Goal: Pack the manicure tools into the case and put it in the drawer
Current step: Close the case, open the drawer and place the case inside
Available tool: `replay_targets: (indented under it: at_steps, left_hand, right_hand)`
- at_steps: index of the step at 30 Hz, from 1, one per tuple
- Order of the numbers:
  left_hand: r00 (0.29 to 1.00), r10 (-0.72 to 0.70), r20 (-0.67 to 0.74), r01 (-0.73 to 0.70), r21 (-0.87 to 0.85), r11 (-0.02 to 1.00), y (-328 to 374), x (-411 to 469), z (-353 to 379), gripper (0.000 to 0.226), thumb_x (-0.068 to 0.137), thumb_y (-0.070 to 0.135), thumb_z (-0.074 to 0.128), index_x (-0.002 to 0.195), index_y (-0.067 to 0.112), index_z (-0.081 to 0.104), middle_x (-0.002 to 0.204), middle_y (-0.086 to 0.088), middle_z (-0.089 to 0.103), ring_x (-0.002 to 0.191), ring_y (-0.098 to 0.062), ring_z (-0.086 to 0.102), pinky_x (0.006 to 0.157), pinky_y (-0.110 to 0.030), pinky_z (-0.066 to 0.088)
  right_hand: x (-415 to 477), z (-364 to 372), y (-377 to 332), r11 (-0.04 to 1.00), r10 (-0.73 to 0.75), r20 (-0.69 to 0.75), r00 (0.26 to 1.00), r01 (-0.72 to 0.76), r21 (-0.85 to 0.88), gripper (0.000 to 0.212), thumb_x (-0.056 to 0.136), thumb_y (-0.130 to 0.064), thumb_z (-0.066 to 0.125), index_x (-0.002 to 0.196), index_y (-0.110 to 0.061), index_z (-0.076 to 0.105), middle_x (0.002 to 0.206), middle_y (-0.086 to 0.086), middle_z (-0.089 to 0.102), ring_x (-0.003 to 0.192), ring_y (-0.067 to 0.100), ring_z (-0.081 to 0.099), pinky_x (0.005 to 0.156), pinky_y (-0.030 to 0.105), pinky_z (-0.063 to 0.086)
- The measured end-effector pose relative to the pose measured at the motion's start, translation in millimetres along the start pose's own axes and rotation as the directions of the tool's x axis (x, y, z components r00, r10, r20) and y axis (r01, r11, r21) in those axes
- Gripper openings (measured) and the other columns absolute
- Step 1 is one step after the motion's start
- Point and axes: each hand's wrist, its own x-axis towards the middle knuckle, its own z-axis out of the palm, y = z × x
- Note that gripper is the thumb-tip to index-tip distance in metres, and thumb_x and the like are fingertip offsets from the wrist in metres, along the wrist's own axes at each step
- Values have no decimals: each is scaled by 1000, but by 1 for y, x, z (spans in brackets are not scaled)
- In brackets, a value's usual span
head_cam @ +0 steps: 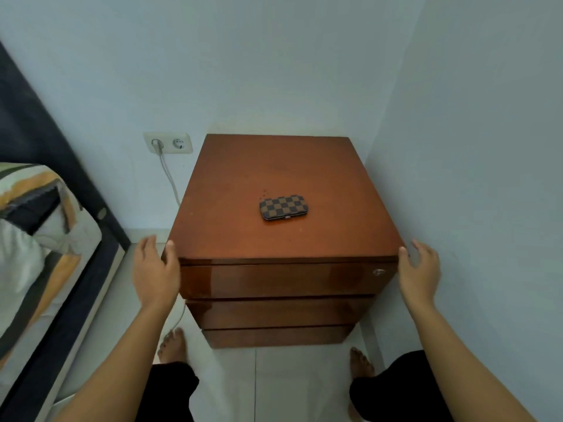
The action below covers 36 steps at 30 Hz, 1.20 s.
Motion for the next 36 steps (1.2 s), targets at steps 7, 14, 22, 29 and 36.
replay_targets:
  at_steps: [7,14,22,29,36]
  left_hand:
    - [937,-219,272,290,-260,921,-23,-19,5,60,96,53,21,145,20,27,150,-10,33,138,-31,29,113,-49,24]
    - [939,-261,224,321,-298,899,-22,-28,10,49,97,49,27,140,27,38,140,-8,48,128,-32,43,107,-49,34]
    - [932,-326,161,363,-358,861,-20,-71,-14,49,99,32,37,144,14,32,149,-9,37,136,-29,34,110,-43,28]
    - [942,-317,110,335,-382,861,-30,-139,-54,47,100,29,36,144,14,32,147,-12,38,135,-29,34,110,-39,27]
    - [946,-313,86,324,-330,887,-54,-184,-81,47,99,31,36,142,12,34,143,-15,42,131,-32,39,110,-43,29]
  right_hand:
    - [-7,6,17,944,234,303,924,-290,158,51,99,-36,34,144,-13,29,150,9,35,137,27,33,114,41,26]
    - [-18,4,16,924,273,289,918,-334,189,50,99,-37,35,144,-16,32,150,7,37,136,26,35,113,42,29]
    - [-61,-23,22,913,295,254,921,-350,209,51,99,-33,36,145,-14,26,150,13,35,136,29,35,110,40,30]
    - [-125,-64,46,930,256,203,945,-298,215,50,99,-30,38,145,-16,26,147,15,39,133,31,40,110,43,33]
    - [-169,-101,61,935,252,105,962,-270,229,44,98,-30,40,137,-9,43,139,15,49,128,32,46,109,44,35]
